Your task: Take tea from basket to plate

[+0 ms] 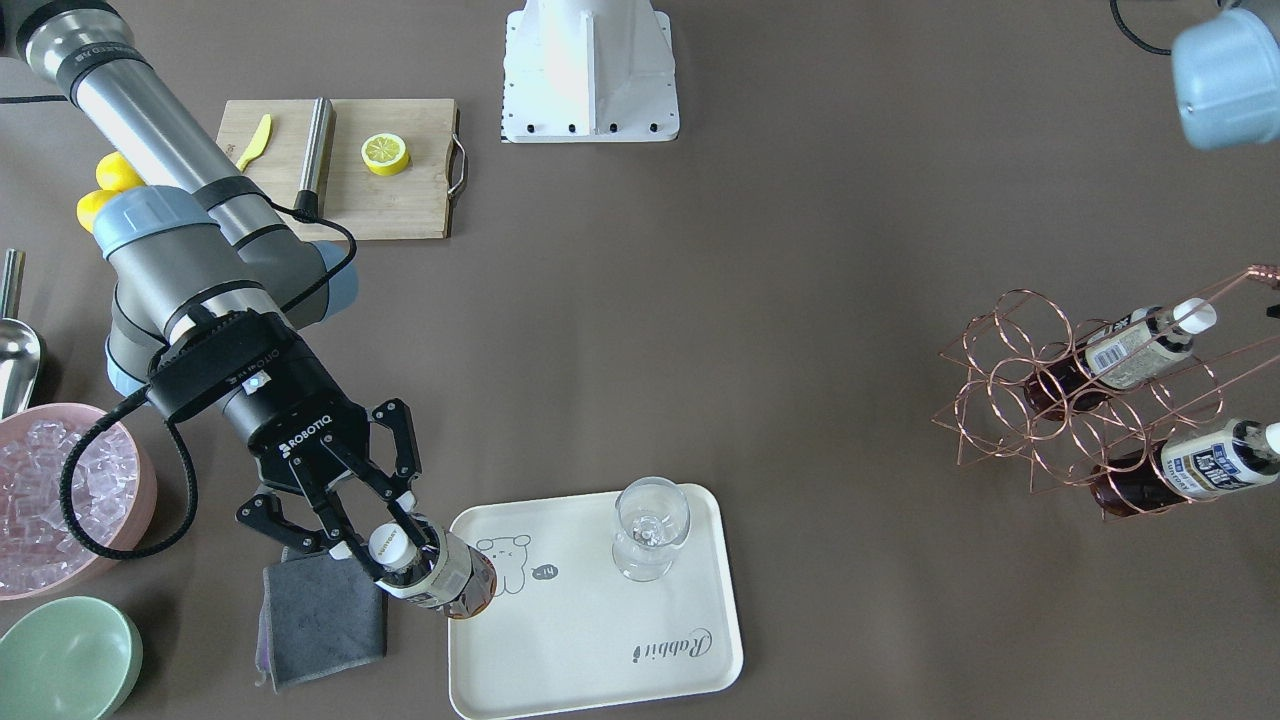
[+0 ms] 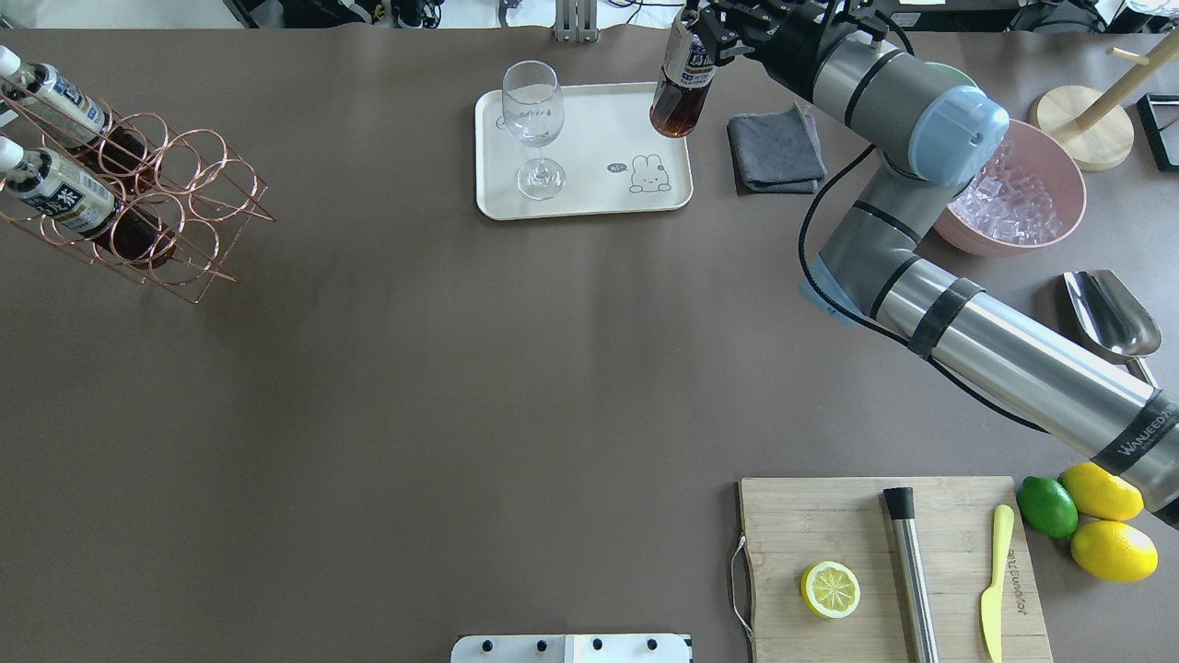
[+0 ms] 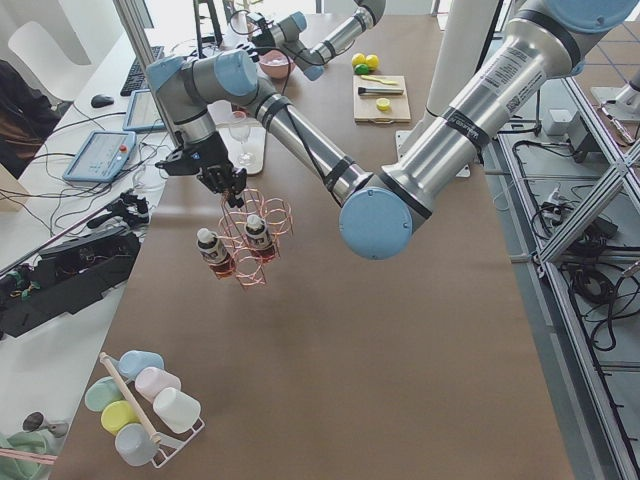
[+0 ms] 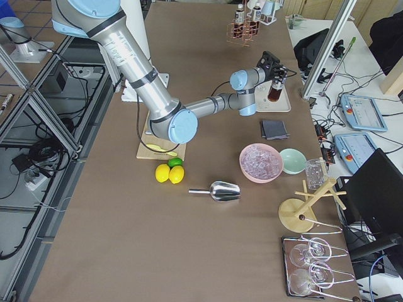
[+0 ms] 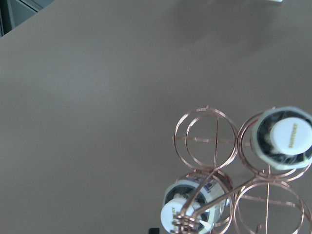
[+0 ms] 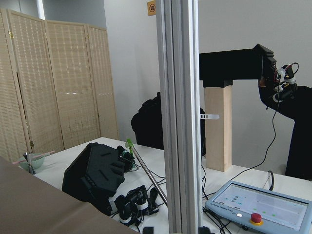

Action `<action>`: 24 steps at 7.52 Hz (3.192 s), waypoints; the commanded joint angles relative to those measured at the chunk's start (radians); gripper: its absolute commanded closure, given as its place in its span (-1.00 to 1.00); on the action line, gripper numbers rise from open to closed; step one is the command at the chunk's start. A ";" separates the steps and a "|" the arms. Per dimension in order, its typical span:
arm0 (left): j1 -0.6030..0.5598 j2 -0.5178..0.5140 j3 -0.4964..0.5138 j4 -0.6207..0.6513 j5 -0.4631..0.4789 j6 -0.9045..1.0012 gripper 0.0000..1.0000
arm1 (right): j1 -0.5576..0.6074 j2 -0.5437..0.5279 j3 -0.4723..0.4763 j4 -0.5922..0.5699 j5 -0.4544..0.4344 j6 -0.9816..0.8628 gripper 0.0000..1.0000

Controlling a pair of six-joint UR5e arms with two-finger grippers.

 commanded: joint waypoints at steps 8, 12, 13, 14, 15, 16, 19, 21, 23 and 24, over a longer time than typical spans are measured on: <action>-0.119 0.006 0.304 -0.399 0.028 -0.336 1.00 | -0.135 0.024 -0.098 0.044 -0.189 0.013 1.00; -0.114 -0.004 0.387 -0.488 0.089 -0.350 1.00 | -0.146 0.031 -0.100 0.041 -0.193 0.004 -0.66; -0.100 -0.005 0.387 -0.487 0.093 -0.357 1.00 | -0.149 0.033 -0.099 0.041 -0.193 0.004 -1.00; -0.086 -0.007 0.390 -0.490 0.108 -0.414 1.00 | -0.149 0.033 -0.096 0.039 -0.193 0.006 -1.00; -0.086 -0.005 0.390 -0.490 0.120 -0.422 -0.40 | -0.149 0.035 -0.092 0.039 -0.193 0.006 -1.00; -0.077 -0.004 0.392 -0.490 0.120 -0.426 -0.97 | -0.149 0.035 -0.085 0.039 -0.191 0.006 -1.00; -0.098 -0.005 0.382 -0.482 0.123 -0.416 -0.98 | -0.149 -0.028 0.100 -0.091 -0.136 0.009 -1.00; -0.129 -0.004 0.299 -0.415 0.125 -0.353 -0.98 | -0.146 -0.105 0.226 -0.168 -0.043 0.010 -1.00; -0.161 0.008 0.146 -0.237 0.120 -0.119 -0.98 | -0.144 -0.180 0.324 -0.233 0.034 0.013 -1.00; -0.184 0.118 -0.033 -0.168 0.111 0.053 -0.98 | -0.132 -0.211 0.404 -0.333 0.115 0.015 -1.00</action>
